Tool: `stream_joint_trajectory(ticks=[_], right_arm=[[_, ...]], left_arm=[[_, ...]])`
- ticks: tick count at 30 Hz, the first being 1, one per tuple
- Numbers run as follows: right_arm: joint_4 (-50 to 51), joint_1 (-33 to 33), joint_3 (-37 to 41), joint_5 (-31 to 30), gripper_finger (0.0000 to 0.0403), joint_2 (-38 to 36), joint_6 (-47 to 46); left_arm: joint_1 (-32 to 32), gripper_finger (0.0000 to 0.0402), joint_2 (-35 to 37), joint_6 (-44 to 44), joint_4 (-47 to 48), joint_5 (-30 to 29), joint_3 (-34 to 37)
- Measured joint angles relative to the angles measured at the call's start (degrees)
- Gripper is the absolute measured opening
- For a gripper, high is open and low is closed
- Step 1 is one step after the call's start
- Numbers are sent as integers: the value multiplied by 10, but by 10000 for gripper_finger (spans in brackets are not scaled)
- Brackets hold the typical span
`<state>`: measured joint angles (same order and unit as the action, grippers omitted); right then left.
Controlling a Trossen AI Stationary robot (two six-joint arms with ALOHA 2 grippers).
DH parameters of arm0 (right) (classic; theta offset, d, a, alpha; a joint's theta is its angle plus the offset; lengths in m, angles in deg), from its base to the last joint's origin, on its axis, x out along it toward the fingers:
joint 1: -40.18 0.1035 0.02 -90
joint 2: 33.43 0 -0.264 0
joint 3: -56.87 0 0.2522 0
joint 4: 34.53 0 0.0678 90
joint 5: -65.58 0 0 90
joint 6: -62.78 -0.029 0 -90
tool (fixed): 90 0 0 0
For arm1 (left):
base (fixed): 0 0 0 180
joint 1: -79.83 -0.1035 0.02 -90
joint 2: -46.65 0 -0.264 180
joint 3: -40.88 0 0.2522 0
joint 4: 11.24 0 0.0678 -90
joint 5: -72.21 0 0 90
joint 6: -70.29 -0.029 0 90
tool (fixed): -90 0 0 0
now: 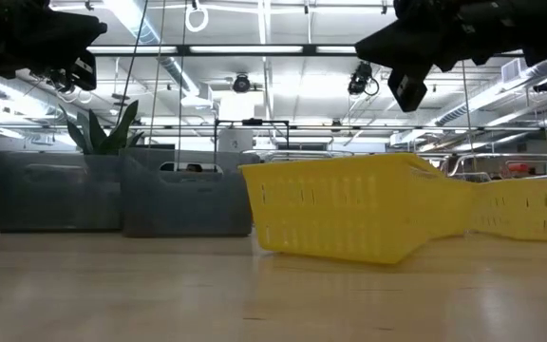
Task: Stack baskets by color
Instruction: Stack the right yellow bin on the left yellow bin
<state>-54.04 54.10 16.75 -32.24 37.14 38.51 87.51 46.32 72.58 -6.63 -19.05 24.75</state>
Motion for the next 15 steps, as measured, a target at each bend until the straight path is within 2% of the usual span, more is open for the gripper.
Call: stream_joint_trajectory(ticks=[7,15], right_arm=[[22,18,-44,-16,19,43,-13],[41,37,-94,-37,19,102,-50]], left_arm=[[0,25,0,0,0,0,0],[0,35,0,0,0,0,0]])
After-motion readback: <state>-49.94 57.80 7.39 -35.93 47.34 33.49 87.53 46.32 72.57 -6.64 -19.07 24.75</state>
